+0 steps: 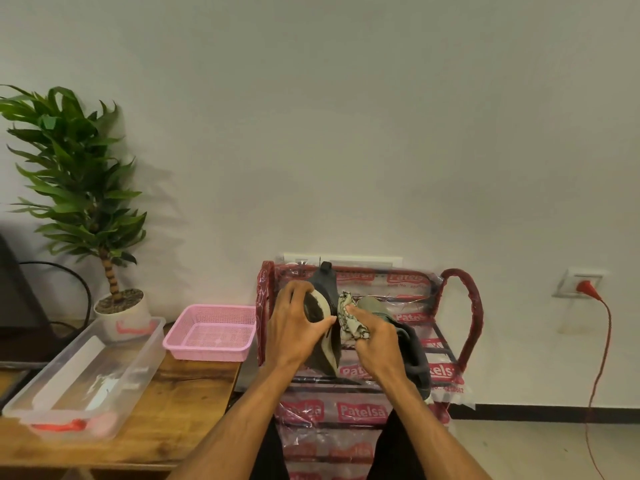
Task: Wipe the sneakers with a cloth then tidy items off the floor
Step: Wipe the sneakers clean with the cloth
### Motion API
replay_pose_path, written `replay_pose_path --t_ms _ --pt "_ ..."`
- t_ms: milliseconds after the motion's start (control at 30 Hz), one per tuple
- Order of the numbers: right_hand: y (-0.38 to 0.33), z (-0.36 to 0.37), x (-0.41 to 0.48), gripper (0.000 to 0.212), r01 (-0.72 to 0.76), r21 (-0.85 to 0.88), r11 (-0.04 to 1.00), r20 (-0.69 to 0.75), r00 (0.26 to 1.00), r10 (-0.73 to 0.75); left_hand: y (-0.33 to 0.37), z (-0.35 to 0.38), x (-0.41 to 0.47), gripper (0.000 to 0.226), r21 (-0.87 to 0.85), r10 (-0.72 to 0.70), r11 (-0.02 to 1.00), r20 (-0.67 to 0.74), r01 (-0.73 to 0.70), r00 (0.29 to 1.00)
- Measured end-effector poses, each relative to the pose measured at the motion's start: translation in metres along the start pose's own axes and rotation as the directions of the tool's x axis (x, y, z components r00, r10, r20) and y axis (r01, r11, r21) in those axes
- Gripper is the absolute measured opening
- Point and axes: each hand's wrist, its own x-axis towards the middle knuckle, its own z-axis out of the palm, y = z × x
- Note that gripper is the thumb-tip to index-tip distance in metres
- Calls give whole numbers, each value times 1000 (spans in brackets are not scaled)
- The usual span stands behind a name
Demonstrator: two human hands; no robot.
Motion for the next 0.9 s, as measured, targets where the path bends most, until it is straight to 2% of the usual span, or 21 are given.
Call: replay_pose_path --t_ms 67,133,233,300,367,533,733,833,900 --pt "-14 3 -4 61 32 131 991 -52 998 -25 1 -1 4 65 -24 -34 999 -14 34 999" --pt "-26 7 -11 57 124 227 966 -115 988 -100 3 -3 6 64 -61 -61 996 -25 59 998" --pt "-12 6 -9 54 191 122 974 -102 978 -180 4 -5 0 67 -70 -56 996 -25 54 998" --pt "3 2 -1 66 117 0 993 -16 993 -117 3 -4 -5 66 -67 -47 997 -29 45 998" --pt "4 1 3 68 73 6 997 -7 997 -73 4 -2 -5 67 -62 -48 997 -22 46 999" --pt "-7 -1 -3 46 278 111 954 -121 957 -265 11 -8 2 72 -121 -78 990 -13 76 997" --pt "-16 -8 -3 39 413 91 906 -189 901 -391 17 -6 9 72 -92 -102 990 70 108 992" --pt "-8 -5 2 36 438 29 898 -150 891 -429 15 -6 8 69 -102 -116 987 61 122 991" --pt "8 -5 3 48 421 -57 905 -62 904 -424 12 -7 4 69 -112 -121 986 31 124 992"
